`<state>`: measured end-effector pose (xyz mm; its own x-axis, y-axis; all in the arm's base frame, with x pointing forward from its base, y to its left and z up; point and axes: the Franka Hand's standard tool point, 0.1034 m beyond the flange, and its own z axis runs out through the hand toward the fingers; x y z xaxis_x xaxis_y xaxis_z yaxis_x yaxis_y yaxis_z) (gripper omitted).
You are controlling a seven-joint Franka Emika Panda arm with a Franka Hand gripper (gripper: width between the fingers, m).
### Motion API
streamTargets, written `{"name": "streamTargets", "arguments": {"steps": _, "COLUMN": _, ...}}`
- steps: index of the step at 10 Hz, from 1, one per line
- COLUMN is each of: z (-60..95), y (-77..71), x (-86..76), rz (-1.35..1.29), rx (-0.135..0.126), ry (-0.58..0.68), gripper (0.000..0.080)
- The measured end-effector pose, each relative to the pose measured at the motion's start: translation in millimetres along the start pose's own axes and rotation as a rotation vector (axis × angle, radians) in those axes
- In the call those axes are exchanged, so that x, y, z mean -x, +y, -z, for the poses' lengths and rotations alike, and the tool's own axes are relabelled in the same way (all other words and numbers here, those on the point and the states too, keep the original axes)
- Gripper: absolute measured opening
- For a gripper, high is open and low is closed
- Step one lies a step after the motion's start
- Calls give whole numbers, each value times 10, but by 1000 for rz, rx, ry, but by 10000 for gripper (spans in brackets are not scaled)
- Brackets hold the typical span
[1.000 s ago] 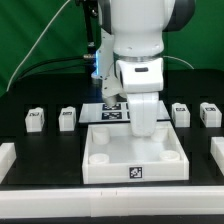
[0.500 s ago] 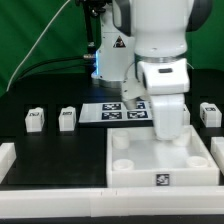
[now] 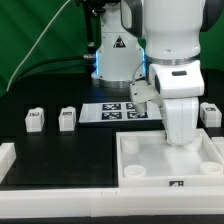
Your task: Assemble one leg
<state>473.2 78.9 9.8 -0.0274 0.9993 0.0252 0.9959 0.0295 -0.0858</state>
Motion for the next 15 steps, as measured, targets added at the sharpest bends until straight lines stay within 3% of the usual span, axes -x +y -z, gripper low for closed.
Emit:
{"name": "streamTargets", "arguments": {"steps": 2, "z": 16, "y": 150, "x": 4, "rz": -6, "rx": 3, "ry": 1, "gripper": 74}}
{"name": "streamTargets", "arguments": {"steps": 6, "z": 14, "y": 172, "x": -43, "rz": -49, "rx": 7, "ry": 2, "gripper": 74}}
{"name": "streamTargets", "arguments": {"steps": 7, "z": 0, "y": 149, "x": -44, "rz": -61, "rx": 4, "ry": 2, "gripper": 158}}
{"name": "streamTargets", "arguments": {"steps": 8, "z": 3, "y": 152, "x": -52, "rz": -64, "rx": 4, "ry": 2, "gripper": 338}}
{"name": "streamTargets", "arguments": {"steps": 9, "z": 19, "y": 177, "x": -70, "rz": -63, "rx": 9, "ry": 3, "gripper": 338}}
{"name": "streamTargets", "arguments": {"steps": 11, "z": 33, "y": 186, "x": -79, "rz": -66, "rx": 12, "ry": 3, "gripper": 609}}
{"name": "streamTargets", "arguments": {"steps": 15, "z": 77, "y": 197, "x": -66, "rz": -71, "rx": 16, "ry": 0, "gripper": 647}}
